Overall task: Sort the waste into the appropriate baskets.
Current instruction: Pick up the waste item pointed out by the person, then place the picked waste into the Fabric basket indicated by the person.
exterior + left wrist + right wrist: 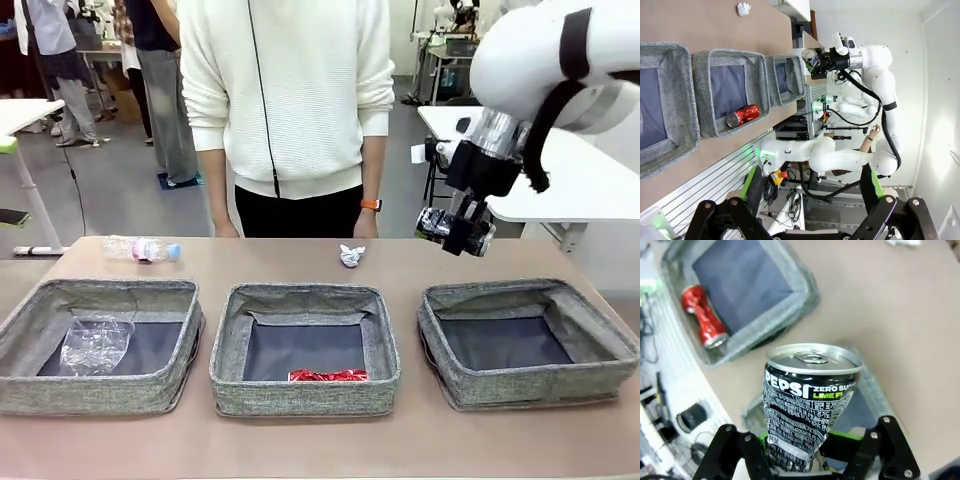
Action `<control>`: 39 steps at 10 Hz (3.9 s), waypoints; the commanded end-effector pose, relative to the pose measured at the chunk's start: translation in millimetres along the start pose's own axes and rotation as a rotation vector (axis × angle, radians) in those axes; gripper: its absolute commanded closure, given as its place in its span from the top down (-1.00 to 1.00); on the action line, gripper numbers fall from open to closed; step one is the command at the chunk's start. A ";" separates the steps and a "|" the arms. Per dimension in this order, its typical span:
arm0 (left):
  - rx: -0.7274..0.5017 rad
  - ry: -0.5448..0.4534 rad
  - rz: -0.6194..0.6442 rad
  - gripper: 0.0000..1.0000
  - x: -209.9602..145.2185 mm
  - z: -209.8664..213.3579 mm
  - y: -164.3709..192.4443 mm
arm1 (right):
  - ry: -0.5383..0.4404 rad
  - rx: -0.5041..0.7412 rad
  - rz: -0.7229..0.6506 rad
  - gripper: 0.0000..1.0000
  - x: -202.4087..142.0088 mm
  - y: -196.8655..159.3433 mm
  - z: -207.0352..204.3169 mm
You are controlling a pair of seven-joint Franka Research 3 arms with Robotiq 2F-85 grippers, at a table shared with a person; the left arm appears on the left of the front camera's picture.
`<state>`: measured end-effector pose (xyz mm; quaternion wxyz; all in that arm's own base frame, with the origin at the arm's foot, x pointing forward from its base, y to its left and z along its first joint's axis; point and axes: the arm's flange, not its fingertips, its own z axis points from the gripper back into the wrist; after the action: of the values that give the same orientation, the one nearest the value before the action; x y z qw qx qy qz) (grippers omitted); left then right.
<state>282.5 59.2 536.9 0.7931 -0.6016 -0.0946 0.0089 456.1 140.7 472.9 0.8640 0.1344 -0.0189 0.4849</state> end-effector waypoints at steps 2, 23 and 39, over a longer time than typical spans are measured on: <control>-0.011 0.003 -0.014 1.00 -1.7 0.2 0.7 | 0.000 0.000 0.000 -1.00 0.0 0.0 0.0; -0.011 0.003 -0.014 1.00 -1.7 0.2 0.7 | -0.142 -0.135 -0.738 -1.00 200.5 253.9 141.1; -0.011 0.003 -0.014 1.00 -1.7 0.2 0.7 | -0.142 -0.135 -0.738 -1.00 200.5 253.9 141.1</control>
<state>282.5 59.5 536.5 0.7930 -0.6018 -0.0941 0.0095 365.1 397.7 696.8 0.9846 0.1020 -0.0586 0.1294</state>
